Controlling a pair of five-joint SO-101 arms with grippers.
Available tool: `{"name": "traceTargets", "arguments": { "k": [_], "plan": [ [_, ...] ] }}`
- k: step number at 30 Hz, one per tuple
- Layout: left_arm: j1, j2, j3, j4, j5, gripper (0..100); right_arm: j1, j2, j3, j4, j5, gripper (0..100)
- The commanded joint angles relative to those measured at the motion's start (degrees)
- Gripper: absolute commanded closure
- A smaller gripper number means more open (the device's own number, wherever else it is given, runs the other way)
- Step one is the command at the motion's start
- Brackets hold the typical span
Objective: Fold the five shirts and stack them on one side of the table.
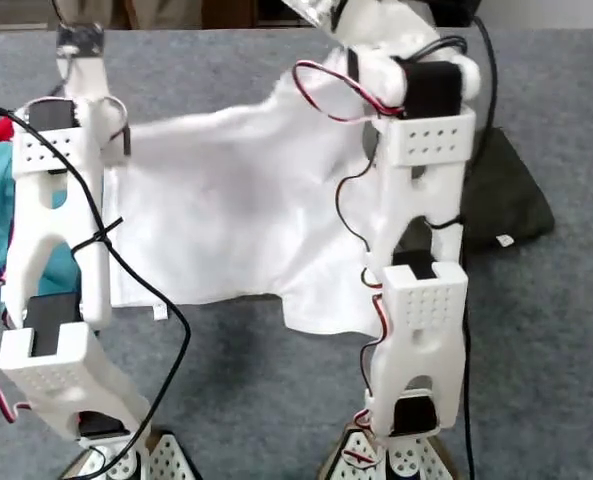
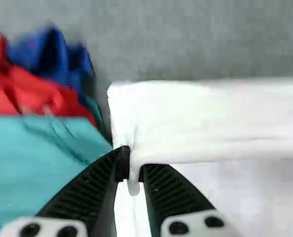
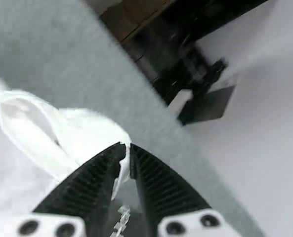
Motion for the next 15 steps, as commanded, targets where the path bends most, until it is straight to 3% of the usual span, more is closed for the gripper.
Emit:
{"name": "traceTargets", "arguments": {
  "k": [1,6,10,13,15],
  "plan": [
    [0.70,-0.57,-2.46,6.77,-1.23,98,2.68,-0.66,-3.12,7.30,0.62,99.7],
    [0.26,-2.07,-2.11,13.45,-4.04,98,6.29,-3.03,-0.13,7.21,1.23,99.7],
    [0.79,-7.52,4.04,13.89,-5.71,98,4.70,-11.30,12.35,7.30,0.79,99.7],
    [0.88,-13.23,12.66,10.73,-8.53,98,2.59,-18.86,28.09,7.03,1.23,99.7],
    [0.35,-17.54,20.57,4.40,-12.31,98,1.80,-22.81,38.81,5.71,1.23,99.7]
  ]
}}
